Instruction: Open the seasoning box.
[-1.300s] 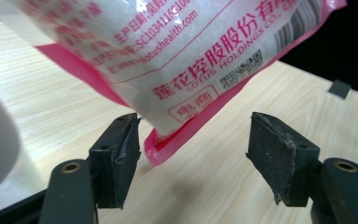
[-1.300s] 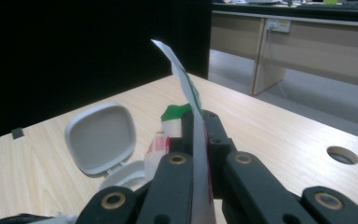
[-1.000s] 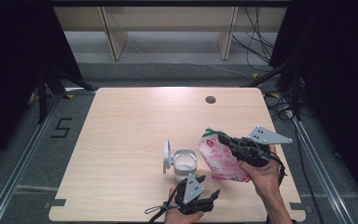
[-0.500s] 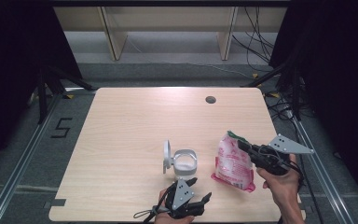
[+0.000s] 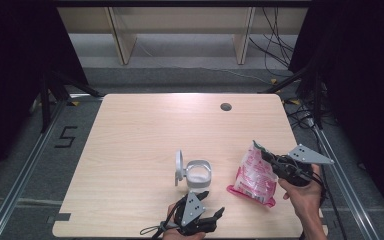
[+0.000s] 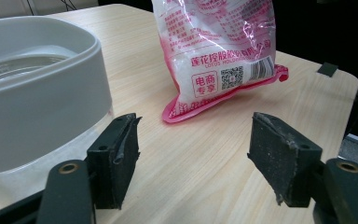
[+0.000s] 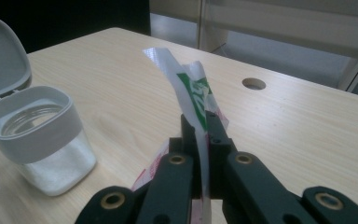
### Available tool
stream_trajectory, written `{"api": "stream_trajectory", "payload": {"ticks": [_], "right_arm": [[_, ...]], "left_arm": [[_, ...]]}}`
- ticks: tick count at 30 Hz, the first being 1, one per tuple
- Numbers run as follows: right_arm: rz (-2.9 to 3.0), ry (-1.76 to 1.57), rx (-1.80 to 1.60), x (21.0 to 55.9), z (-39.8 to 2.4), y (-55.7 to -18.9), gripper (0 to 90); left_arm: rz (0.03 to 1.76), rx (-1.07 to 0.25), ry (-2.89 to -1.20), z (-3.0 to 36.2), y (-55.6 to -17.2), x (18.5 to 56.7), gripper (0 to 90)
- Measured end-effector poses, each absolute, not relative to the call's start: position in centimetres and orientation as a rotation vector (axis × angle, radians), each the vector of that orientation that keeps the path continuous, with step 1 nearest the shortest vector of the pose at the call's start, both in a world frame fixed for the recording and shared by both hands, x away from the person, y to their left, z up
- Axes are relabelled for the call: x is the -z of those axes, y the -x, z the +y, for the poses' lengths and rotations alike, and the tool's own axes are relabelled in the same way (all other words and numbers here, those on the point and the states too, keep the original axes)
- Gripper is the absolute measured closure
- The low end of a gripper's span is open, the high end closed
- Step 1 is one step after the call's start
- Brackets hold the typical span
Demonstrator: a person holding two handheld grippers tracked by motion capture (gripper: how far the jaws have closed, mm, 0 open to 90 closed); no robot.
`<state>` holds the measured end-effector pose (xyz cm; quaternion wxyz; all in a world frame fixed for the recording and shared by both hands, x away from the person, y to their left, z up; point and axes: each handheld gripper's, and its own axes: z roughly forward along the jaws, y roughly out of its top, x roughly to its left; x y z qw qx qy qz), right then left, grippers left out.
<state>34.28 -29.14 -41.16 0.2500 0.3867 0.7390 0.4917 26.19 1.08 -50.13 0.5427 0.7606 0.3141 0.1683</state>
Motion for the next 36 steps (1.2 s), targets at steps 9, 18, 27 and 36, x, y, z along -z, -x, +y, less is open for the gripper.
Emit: {"api": "stream_trajectory", "payload": {"ticks": [9,18,27,36], "right_arm": [[2.019,-1.084,-1.290,41.9,-28.6,-35.3,90.0],[2.031,-1.113,-1.256,42.9,-28.7,-36.1,90.0],[2.045,-1.124,-1.230,43.7,-29.0,-36.9,89.6],[2.028,-1.182,-1.233,44.4,-29.2,-37.1,88.7]], "left_arm": [[0.769,-0.407,-1.790,2.1,-26.3,49.8,29.4],[0.784,-0.415,-1.805,3.0,-26.2,49.5,28.3],[0.811,-0.437,-1.785,4.7,-26.5,49.0,27.9],[0.822,-0.440,-1.777,5.3,-26.6,48.9,27.5]]}}
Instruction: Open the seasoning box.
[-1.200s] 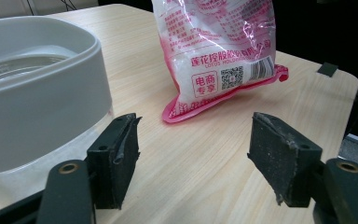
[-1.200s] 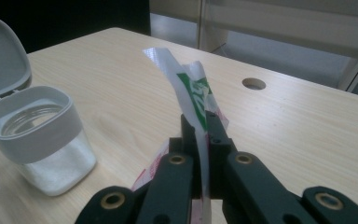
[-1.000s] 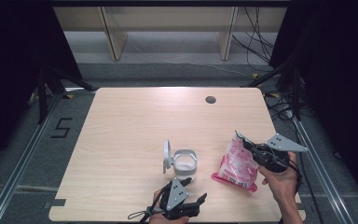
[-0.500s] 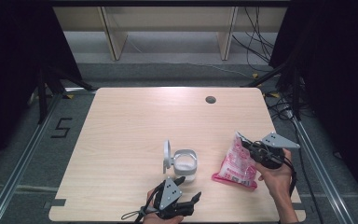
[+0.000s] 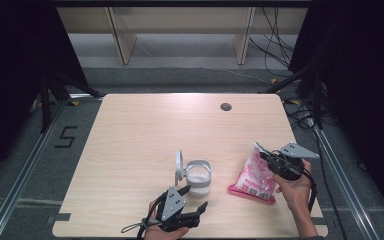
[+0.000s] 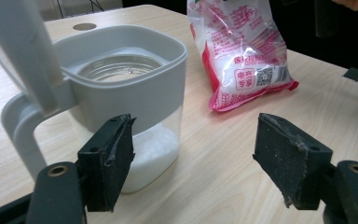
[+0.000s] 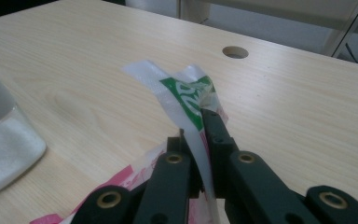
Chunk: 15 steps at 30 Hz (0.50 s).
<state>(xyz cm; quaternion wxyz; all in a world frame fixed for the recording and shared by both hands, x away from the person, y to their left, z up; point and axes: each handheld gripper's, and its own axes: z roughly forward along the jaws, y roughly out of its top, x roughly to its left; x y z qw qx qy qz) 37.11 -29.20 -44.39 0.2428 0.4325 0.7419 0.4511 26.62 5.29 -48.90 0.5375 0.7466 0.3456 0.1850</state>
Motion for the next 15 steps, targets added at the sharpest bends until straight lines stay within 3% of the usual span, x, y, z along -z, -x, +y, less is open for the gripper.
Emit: {"api": "stream_trajectory", "payload": {"ticks": [15], "right_arm": [[1.999,-1.304,-1.199,45.9,-30.5,-37.3,81.8]], "left_arm": [[0.841,-0.456,-1.778,7.3,-27.0,48.8,27.2]]}}
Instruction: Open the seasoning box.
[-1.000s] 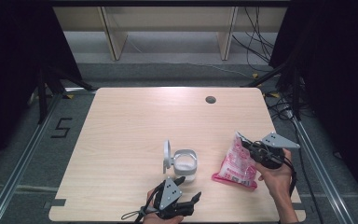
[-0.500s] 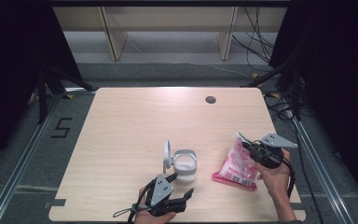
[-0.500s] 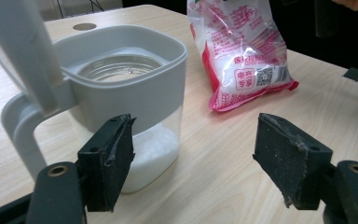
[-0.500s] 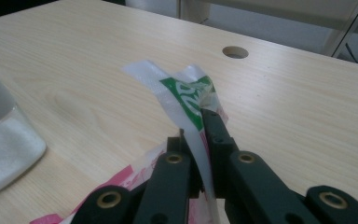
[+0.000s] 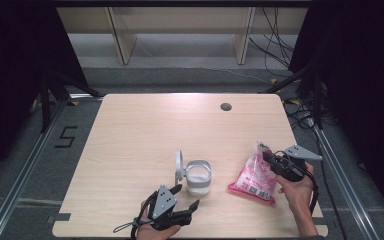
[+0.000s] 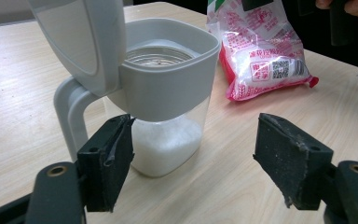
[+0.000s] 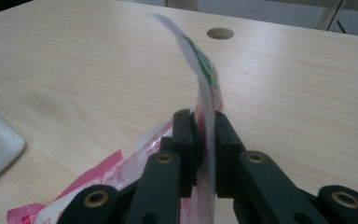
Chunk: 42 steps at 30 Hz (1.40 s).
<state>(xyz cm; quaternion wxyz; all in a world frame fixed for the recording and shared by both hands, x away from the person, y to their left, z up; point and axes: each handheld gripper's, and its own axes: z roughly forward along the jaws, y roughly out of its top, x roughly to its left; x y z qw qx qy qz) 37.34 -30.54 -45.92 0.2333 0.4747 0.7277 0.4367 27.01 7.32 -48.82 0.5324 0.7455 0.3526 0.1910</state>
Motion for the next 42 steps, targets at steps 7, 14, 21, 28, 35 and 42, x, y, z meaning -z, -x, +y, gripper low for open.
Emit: {"api": "stream_trajectory", "payload": {"ticks": [7,14,21,28,35,42], "right_arm": [[1.974,-1.354,-1.164,46.0,-31.2,-37.1,72.1],[1.903,-1.406,-1.150,46.4,-32.2,-36.4,59.3],[1.849,-1.397,-1.119,45.8,-33.2,-35.3,50.7],[1.788,-1.442,-1.065,45.5,-32.7,-33.7,45.6],[1.814,-1.354,-1.126,45.2,-31.2,-32.6,43.8],[1.960,-1.238,-1.161,45.4,-28.4,-31.7,40.4]], "left_arm": [[0.866,-0.459,-1.764,8.0,-27.3,48.8,27.3],[0.869,-0.450,-1.753,8.4,-27.4,48.9,27.7],[0.896,-0.465,-1.752,9.4,-27.5,48.7,27.6],[0.911,-0.469,-1.746,9.7,-27.7,48.7,28.0],[0.912,-0.489,-1.752,10.6,-27.8,48.3,31.2],[0.858,-0.500,-1.773,11.0,-27.5,48.1,47.4]]}}
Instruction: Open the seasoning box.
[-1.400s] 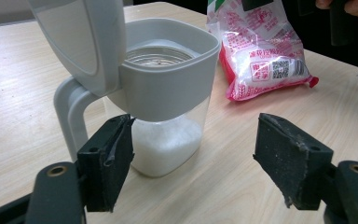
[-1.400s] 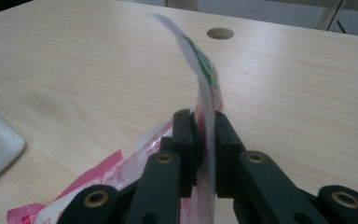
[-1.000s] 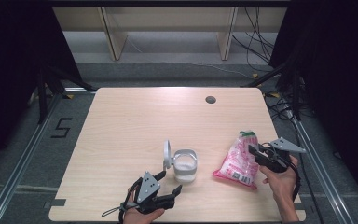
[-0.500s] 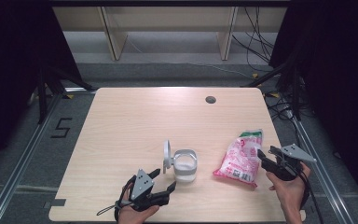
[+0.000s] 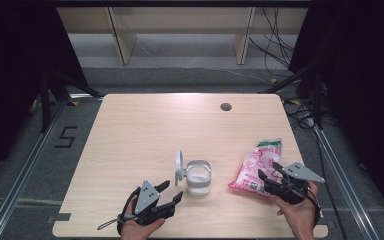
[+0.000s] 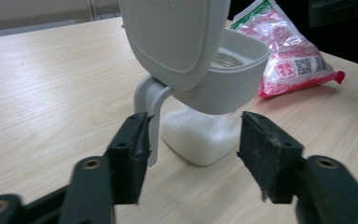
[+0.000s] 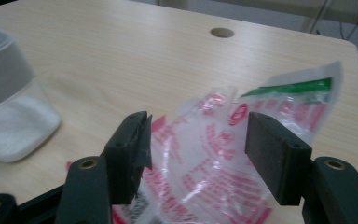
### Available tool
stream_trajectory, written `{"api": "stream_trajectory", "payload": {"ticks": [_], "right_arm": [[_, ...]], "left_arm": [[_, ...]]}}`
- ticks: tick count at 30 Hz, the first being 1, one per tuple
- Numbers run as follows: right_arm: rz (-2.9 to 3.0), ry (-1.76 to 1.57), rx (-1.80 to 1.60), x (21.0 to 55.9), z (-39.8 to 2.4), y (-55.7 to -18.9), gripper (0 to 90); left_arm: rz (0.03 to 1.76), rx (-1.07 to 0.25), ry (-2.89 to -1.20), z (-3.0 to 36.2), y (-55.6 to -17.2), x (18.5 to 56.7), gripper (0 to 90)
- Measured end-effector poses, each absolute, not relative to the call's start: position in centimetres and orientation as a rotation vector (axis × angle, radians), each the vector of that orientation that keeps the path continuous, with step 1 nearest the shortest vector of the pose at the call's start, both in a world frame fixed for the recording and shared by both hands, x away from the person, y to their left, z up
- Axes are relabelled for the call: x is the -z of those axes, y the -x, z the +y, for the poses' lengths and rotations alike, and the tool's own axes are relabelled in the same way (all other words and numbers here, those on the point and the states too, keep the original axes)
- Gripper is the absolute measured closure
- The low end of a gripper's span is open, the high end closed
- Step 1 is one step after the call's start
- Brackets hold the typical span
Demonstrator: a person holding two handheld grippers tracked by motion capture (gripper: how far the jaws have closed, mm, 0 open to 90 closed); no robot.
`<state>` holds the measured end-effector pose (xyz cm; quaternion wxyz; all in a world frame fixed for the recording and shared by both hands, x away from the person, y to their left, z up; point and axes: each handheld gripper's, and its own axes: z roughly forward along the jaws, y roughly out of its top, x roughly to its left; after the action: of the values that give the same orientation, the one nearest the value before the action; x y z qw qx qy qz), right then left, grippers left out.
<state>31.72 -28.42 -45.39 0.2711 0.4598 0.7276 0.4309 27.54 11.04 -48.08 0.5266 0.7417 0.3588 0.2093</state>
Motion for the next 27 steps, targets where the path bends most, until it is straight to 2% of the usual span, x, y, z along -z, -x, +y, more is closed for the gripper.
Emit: {"api": "stream_trajectory", "payload": {"ticks": [6,9,11,16,23,27], "right_arm": [[2.004,-1.210,-1.179,45.6,-27.3,-31.2,39.7],[2.027,-1.193,-1.213,45.7,-27.1,-31.0,39.7],[2.033,-1.228,-1.213,45.8,-26.5,-30.5,39.7],[2.068,-1.174,-1.216,46.0,-25.9,-30.2,39.7],[2.120,-1.131,-1.208,46.4,-25.6,-30.2,40.4],[2.128,-1.106,-1.225,46.4,-25.4,-30.1,40.4]], "left_arm": [[0.802,-0.597,-1.846,11.5,-27.7,47.9,71.7],[0.801,-0.618,-1.835,11.6,-27.6,47.7,79.5],[0.737,-0.665,-1.858,11.9,-28.1,47.5,82.0],[0.737,-0.683,-1.876,11.9,-28.4,47.2,88.4],[0.767,-0.667,-1.879,12.4,-28.5,46.7,89.2],[0.729,-0.685,-1.874,12.6,-28.8,46.1,89.2]]}}
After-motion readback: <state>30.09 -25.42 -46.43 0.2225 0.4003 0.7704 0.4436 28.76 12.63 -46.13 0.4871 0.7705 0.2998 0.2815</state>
